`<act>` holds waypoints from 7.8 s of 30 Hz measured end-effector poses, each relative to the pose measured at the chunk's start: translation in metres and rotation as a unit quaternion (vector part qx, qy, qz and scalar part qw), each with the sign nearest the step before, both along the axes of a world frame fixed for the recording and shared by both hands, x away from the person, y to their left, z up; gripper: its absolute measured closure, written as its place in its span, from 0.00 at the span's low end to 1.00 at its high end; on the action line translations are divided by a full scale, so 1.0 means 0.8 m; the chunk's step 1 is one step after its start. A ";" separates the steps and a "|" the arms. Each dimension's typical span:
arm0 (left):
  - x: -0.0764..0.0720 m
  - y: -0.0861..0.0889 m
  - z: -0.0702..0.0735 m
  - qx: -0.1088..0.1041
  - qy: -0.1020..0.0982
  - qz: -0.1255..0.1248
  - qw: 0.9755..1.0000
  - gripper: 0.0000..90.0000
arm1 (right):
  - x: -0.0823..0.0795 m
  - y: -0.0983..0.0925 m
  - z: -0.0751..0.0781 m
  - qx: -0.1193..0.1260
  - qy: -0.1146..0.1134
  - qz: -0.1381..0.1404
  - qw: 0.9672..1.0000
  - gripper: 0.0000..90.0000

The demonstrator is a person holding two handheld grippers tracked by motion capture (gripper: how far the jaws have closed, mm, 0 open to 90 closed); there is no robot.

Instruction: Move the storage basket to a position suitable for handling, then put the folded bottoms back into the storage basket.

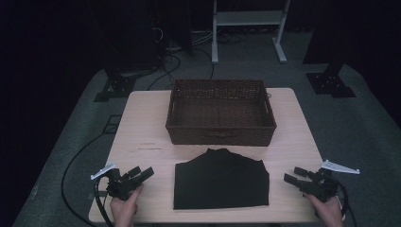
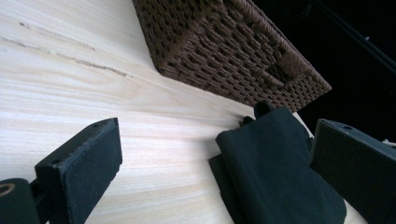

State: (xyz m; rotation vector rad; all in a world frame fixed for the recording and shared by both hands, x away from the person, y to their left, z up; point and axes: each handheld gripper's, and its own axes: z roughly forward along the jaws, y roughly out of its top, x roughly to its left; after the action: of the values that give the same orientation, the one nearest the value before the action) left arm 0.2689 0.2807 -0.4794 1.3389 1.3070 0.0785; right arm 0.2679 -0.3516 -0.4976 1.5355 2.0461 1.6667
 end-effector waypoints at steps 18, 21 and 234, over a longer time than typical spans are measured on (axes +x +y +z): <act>0.001 -0.045 -0.004 -0.006 0.020 -0.050 0.999 0.02 | 0.005 0.031 0.012 0.016 0.017 0.005 1.000 0.18; 0.001 -0.050 -0.005 -0.011 0.025 -0.058 0.998 0.02 | 0.007 0.040 0.015 0.015 0.019 0.010 1.000 0.18; 0.085 -0.129 0.126 -0.139 -0.026 -0.236 0.961 0.86 | 0.067 0.120 0.178 0.184 0.009 0.124 0.975 0.87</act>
State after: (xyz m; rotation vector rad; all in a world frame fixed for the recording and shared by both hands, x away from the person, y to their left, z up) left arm 0.3366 0.1776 -0.3788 1.3580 0.8856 -0.3846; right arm 0.3214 -0.2558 -0.3553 1.4334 2.1015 2.2385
